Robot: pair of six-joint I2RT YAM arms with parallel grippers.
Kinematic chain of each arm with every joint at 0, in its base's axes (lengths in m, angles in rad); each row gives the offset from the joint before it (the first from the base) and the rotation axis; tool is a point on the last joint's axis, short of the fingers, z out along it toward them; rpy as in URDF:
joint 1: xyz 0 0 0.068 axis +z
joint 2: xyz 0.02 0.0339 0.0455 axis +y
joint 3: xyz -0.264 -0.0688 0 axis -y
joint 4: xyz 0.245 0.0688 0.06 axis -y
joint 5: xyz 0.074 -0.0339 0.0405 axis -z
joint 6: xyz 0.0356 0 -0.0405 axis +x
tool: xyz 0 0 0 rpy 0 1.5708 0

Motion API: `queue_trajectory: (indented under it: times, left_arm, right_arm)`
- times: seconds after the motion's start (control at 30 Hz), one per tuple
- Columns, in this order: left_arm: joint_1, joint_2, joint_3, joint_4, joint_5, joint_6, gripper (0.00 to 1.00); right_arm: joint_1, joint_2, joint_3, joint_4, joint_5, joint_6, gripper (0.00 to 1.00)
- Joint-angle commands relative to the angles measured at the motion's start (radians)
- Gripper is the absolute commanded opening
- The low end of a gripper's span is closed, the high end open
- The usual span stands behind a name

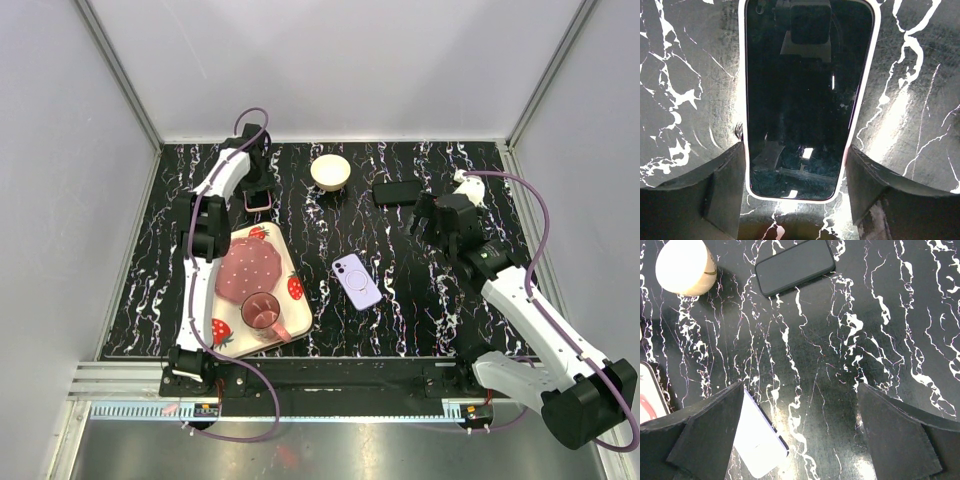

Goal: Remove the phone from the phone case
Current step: Pick up the phone at the center of the board.

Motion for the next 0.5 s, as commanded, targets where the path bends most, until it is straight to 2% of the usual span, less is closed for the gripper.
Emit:
queue_trajectory:
  times: [0.0,0.03,0.2,0.37,0.47]
  left_arm:
    - [0.003,0.020,-0.009,0.010,0.084,0.014,0.56]
    - [0.003,-0.012,-0.029,0.025,0.097,0.012,0.49]
    - [0.001,-0.173,-0.201,0.148,0.148,-0.015,0.38]
    - [-0.003,-0.343,-0.281,0.174,0.148,-0.038,0.32]
    - [-0.008,-0.432,-0.350,0.202,0.217,-0.051,0.29]
  right_arm:
    - [0.003,-0.005,0.022,0.034,-0.031,0.015,1.00]
    - [0.003,-0.008,0.022,0.033,-0.061,0.007,1.00]
    - [0.003,-0.011,0.024,0.030,-0.095,0.033,1.00]
    - [0.003,-0.011,0.024,0.026,-0.120,0.036,1.00]
    - [0.003,-0.008,0.024,0.028,-0.124,0.049,1.00]
